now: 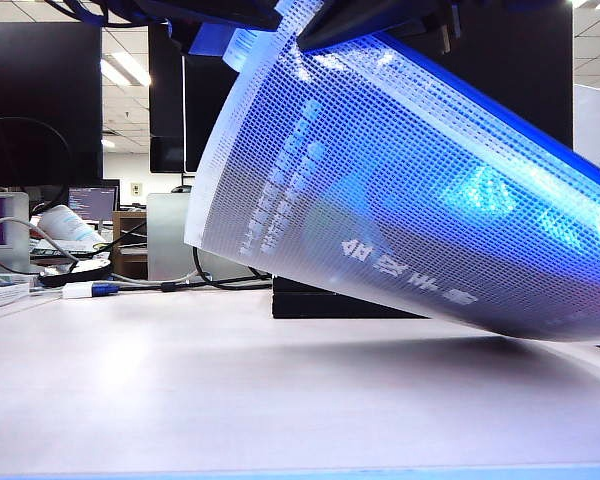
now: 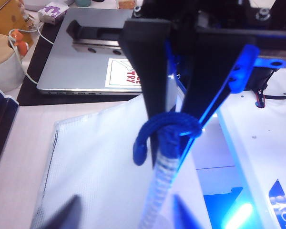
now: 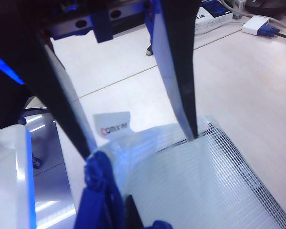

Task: Pick up the transparent plastic file bag with a blue zipper and close its zipper.

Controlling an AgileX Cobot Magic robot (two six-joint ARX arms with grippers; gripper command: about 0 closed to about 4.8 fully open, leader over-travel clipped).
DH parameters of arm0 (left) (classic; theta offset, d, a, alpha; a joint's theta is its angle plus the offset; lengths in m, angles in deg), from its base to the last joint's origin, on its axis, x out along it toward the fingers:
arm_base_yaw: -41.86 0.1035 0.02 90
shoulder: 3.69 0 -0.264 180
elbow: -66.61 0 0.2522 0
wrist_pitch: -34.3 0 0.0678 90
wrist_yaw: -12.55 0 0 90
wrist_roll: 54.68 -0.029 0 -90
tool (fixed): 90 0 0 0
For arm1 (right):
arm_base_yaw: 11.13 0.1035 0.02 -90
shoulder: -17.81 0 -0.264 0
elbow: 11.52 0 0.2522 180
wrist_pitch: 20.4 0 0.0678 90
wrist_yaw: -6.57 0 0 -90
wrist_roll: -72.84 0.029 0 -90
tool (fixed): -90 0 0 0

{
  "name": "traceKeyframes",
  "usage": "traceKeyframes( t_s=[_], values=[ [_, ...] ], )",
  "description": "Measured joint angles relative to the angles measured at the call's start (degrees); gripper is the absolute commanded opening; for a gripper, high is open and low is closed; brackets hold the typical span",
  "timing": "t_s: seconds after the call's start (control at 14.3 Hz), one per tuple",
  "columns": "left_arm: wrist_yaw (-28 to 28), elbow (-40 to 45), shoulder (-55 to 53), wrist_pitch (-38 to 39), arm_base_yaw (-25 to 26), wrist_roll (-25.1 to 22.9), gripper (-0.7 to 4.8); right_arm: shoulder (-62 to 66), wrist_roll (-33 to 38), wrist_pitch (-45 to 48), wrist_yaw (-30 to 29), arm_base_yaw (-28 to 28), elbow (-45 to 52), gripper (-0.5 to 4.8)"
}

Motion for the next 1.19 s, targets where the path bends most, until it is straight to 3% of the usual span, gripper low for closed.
traceKeyframes(
  t_s=[0.07,0.14,0.21,0.28,0.35,0.49,0.63,0.91,1.05,1.12,1.19],
  values=[
    [-0.79,0.0,-0.37,0.31,0.0,0.04,0.98,0.02,0.07,0.31,-0.46,-0.04,0.0,-0.04],
    [-2.82,0.0,-0.74,-0.13,0.0,-0.02,-0.05,0.0,0.15,0.59,-1.01,-0.02,0.0,-0.04],
    [-3.82,0.0,-1.07,0.02,-0.17,0.0,-0.06,0.02,0.17,1.07,-0.7,-0.22,0.0,-0.04],
    [-4.42,0.0,-1.49,0.0,-0.17,-0.04,-0.06,0.02,0.2,1.03,-0.59,-0.22,0.0,1.16],
    [-4.31,0.0,-1.7,0.15,-0.17,-0.17,-0.05,0.04,-0.61,0.9,-0.44,-0.24,0.02,2.92],
    [3.3,0.0,-1.88,2.51,-0.17,-0.48,-0.05,-0.63,-5.14,1.14,4.87,-0.13,-0.11,3.28],
    [6.91,0.0,-1.88,4.85,-0.17,-1.42,-0.06,-1.31,-6.03,-0.11,9.6,-0.2,-0.11,3.28],
    [7.61,0.0,-1.9,9.35,-0.17,-4.13,-0.05,-1.38,-6.36,-2.62,10.34,-0.15,-0.11,3.24],
    [9.44,-0.31,-1.79,16.68,-0.17,-7.89,-0.06,-1.38,-8.79,-3.74,9.38,-0.09,-0.11,3.14],
    [9.73,-0.31,-1.73,17.51,-0.15,-8.39,-0.06,-1.38,-8.83,-4.42,8.87,-0.09,-0.11,2.39],
    [9.92,-0.31,-1.51,18.4,-0.13,-8.94,-0.06,-1.38,-8.83,-5.55,8.09,-0.07,-0.11,2.07]
  ],
)
